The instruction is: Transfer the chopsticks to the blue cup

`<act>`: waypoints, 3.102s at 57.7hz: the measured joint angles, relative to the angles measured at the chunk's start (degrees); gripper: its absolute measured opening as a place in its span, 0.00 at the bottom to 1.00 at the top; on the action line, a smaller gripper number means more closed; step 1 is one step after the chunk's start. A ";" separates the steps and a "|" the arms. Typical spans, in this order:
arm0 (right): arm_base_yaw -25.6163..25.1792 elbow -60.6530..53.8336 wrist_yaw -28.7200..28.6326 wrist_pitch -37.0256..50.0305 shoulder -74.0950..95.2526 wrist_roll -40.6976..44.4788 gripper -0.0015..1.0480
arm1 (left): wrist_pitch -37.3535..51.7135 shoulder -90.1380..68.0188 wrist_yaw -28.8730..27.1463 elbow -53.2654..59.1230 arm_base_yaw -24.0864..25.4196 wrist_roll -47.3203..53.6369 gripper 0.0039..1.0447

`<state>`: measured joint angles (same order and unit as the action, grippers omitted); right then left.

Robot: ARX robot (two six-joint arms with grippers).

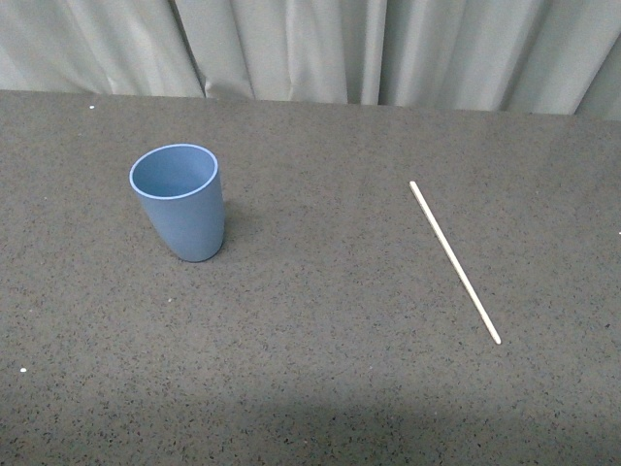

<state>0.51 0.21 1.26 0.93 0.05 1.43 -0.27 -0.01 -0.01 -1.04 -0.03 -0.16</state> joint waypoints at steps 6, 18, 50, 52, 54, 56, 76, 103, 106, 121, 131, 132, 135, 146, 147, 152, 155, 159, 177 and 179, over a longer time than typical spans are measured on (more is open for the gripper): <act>0.15 0.11 1.25 6.21 4.02 9.14 0.91 | 0.00 0.00 -0.02 0.00 0.00 0.00 0.94; -1.09 8.63 -9.16 15.87 35.91 11.58 0.91 | 0.00 0.02 0.00 0.00 0.00 0.00 0.94; 5.97 53.77 -10.21 -3.98 99.47 3.96 0.91 | 0.00 0.02 0.00 0.00 0.00 0.00 0.94; 6.40 55.23 -9.79 -4.87 101.24 3.48 0.91 | 0.00 0.02 0.00 0.00 0.00 0.00 0.94; 6.95 57.35 -9.64 -6.25 103.82 2.51 0.91 | 0.00 0.02 0.00 0.00 0.00 0.00 0.94; 7.45 59.39 -9.29 -7.56 106.25 1.77 0.91 | 0.00 0.02 0.00 0.00 0.00 0.00 0.94; 10.47 75.60 -7.32 -17.38 122.64 -1.51 0.91 | 0.00 0.02 0.00 0.00 0.00 0.00 0.94; 11.72 92.61 -4.31 -26.80 137.79 -3.48 0.91 | 0.00 0.02 0.00 0.00 0.00 0.00 0.94; 11.89 93.57 -4.35 -27.39 138.35 -3.67 0.91 | 0.00 0.02 0.00 0.00 0.00 0.00 0.94; 13.84 97.44 -3.34 -30.14 140.87 -4.28 0.65 | 0.00 0.02 0.00 0.00 0.00 0.00 0.94; 14.16 98.36 -2.12 -30.99 141.46 -4.31 0.42 | 0.00 0.02 0.00 0.00 0.00 0.00 0.94; 14.16 98.38 -2.08 -31.01 141.46 -4.31 0.40 | 0.00 0.02 0.00 0.00 0.00 0.00 0.94; 14.16 98.44 -2.01 -31.08 141.50 -4.35 0.33 | 0.00 0.02 0.00 0.00 0.00 0.00 0.94; 13.88 98.42 -1.36 -31.23 141.50 -5.22 0.01 | 0.00 0.02 0.00 0.00 0.00 0.00 0.94; 13.84 98.40 -1.44 -31.10 141.50 -5.33 0.01 | 0.00 0.02 0.00 0.00 0.00 0.00 0.94; 13.46 96.28 -4.17 -27.74 140.37 -6.80 0.01 | 0.00 0.02 0.00 0.00 0.00 0.00 0.94; 13.18 94.03 -6.75 -25.07 139.14 -8.04 0.01 | 0.00 0.02 0.00 0.00 0.00 0.00 0.94; 12.92 89.61 -8.79 -19.80 135.86 -9.07 0.01 | 0.00 0.02 0.00 0.00 0.00 0.00 0.94; 14.32 75.89 -21.24 10.34 117.70 -9.97 0.01 | 0.00 0.02 0.00 0.00 0.00 0.00 0.94; 15.02 74.62 -23.06 16.26 116.34 -11.02 0.01 | 0.00 0.02 0.00 0.00 0.00 0.00 0.94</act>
<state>15.53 74.83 -21.80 17.19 116.40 -9.58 -0.27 0.01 -0.01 -1.04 -0.03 -0.16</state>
